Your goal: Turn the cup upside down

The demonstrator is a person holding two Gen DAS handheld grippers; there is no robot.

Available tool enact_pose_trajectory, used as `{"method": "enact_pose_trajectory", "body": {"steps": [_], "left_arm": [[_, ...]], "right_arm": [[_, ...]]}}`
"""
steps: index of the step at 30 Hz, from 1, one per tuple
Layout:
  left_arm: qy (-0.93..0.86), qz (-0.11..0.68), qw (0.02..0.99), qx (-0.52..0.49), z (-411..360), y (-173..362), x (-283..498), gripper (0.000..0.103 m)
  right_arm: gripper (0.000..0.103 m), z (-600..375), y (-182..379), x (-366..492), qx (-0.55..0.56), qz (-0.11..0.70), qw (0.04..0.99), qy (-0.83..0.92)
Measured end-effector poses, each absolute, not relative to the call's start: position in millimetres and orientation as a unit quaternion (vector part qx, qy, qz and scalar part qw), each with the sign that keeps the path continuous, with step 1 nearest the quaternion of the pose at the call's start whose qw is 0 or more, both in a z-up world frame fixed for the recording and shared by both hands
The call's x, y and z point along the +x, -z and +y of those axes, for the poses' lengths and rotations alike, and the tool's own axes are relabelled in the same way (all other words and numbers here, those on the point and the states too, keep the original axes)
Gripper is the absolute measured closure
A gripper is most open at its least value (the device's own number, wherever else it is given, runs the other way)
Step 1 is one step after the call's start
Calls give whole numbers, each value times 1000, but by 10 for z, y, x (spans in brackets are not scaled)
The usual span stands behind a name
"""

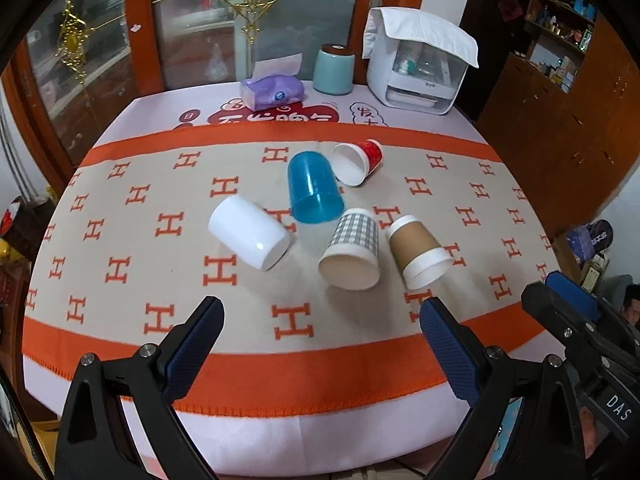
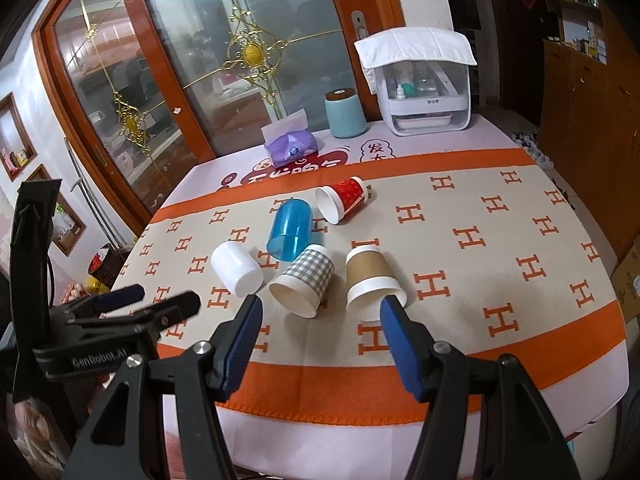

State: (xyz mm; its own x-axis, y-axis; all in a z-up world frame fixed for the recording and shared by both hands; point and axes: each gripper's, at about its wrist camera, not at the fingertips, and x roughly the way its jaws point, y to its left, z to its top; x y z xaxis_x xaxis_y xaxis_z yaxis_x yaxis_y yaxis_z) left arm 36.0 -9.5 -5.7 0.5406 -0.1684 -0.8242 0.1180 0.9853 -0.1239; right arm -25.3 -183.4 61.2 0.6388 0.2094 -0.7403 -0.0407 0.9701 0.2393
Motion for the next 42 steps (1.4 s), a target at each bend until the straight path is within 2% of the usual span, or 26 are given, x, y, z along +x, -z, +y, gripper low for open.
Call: {"method": "enact_pose_trajectory", "body": {"steps": [18,25,35,42], "left_arm": [[102,470,877,12,-422,-29,928,5],[142,525,839,-2,-568,257,1225,5],[141,562,815,10,-726,647,1574,6],[138,604,785,19,-797,961,1904,17]], "right_arm": [[42,-2067,-524,272,104,440,890,-57],[45,-2123,-317,506,113,464,877,-58],[46,-2199,41,791,137,506,849,-68],[46,-2251,322,1007,158,539,824,-71]]}}
